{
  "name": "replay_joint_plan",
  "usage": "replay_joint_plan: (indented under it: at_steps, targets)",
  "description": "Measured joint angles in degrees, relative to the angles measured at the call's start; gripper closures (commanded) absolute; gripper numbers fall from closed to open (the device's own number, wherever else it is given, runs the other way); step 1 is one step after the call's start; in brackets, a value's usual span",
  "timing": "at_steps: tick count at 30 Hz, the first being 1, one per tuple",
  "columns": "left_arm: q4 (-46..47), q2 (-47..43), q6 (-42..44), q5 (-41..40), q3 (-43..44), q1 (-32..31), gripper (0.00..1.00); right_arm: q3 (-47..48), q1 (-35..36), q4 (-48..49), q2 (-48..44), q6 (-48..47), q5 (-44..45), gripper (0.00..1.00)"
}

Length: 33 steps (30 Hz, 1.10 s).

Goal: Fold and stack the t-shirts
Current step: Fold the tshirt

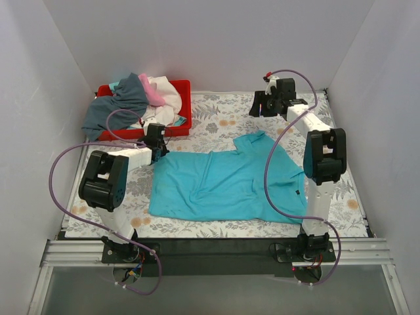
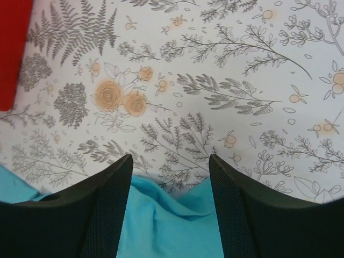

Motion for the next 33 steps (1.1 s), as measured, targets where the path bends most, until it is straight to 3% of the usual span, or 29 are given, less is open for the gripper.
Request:
replay_joint_plan:
  at_steps: [6, 12, 33]
  targets:
    - [0.7, -0.9, 0.2, 1.1, -1.2, 0.9, 1.0, 8.1, -0.3, -6.0, 5.6, -1.3, 3.5, 0.47]
    - [1.3, -1.0, 0.4, 1.8, -1.2, 1.1, 1.0, 10.5, -0.7, -8.2, 8.6, -1.4, 3.8, 0.5]
    - [1.8, -1.0, 0.4, 3.4, -1.7, 1.3, 1.0, -4.6, -0.9, -8.9, 3.4, -1.4, 8.9, 0.5]
